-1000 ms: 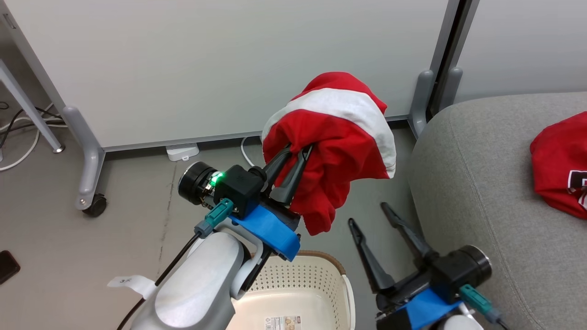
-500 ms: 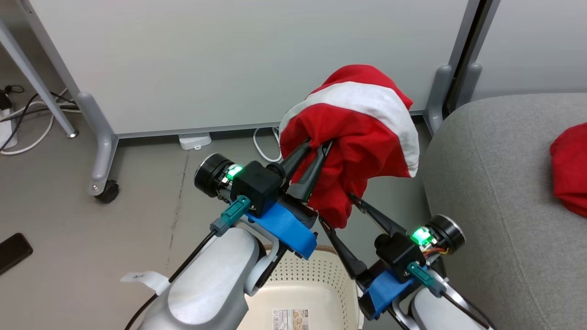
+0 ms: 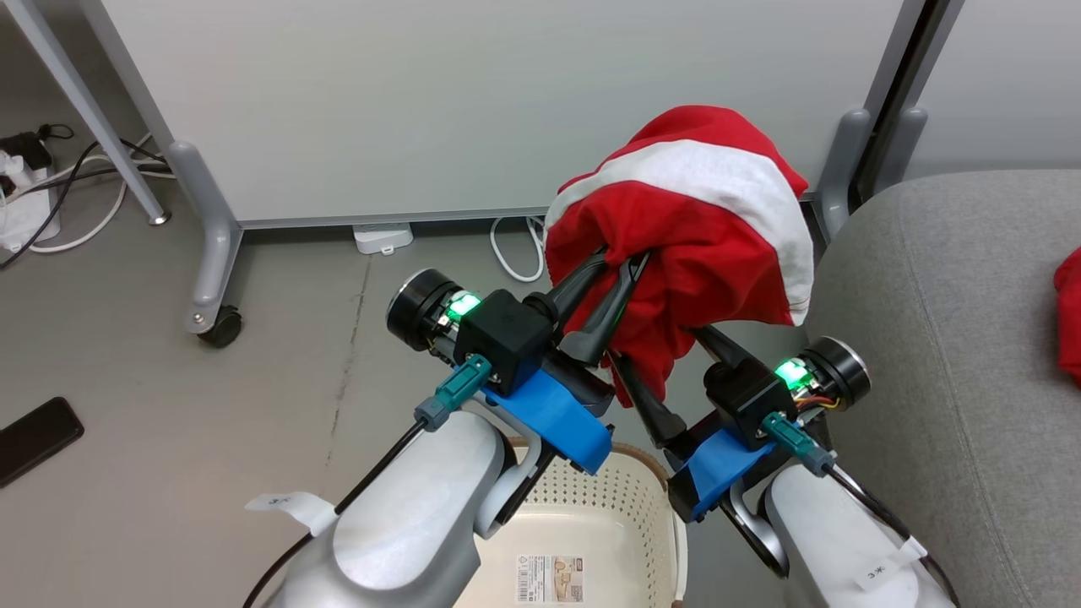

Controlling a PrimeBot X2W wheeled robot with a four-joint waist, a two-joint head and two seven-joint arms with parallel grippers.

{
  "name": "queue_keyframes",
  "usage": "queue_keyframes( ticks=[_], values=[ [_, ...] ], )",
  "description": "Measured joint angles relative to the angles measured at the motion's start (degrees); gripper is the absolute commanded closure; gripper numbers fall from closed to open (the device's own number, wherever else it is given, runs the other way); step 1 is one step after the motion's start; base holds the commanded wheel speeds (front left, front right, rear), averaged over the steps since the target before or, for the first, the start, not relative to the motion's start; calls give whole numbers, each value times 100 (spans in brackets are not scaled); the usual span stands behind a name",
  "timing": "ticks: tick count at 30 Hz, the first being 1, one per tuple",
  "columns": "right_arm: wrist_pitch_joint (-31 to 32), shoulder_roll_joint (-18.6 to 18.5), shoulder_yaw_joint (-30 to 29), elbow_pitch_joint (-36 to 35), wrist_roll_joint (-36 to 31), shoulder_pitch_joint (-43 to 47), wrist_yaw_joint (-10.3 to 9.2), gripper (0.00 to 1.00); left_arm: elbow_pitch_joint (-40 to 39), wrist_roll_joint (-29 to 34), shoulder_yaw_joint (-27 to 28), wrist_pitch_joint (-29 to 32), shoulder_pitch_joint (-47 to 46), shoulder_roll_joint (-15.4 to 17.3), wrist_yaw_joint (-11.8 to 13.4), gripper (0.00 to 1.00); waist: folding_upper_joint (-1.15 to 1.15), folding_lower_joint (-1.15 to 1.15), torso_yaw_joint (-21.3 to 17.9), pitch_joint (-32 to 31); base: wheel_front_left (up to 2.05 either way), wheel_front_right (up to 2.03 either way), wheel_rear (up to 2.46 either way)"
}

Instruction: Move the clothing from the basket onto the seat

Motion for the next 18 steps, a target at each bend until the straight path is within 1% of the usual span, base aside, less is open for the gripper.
queue_keyframes(
  ticks=[1, 2, 3, 18],
  values=[
    [0, -2, -8, 22, 14, -23, 0, 22, 7, -1, -8, -18, -10, -5, 0, 100, 0, 0, 14, 9, 0, 0, 0],
    [0, -1, -4, 43, 47, -42, 0, 83, 14, -7, -14, -22, -18, -11, 0, 100, 0, 0, 26, 15, 0, 0, 0],
    [0, 0, -1, 79, 87, -54, 0, 100, 27, -7, -24, -31, -29, -18, 0, 100, 0, 0, 36, 16, 0, 0, 0],
    [0, -1, 77, 154, 330, -106, 0, 100, 159, -57, -73, -94, -72, -46, 33, 100, 0, 0, 39, -20, 0, 0, 0]
  ],
)
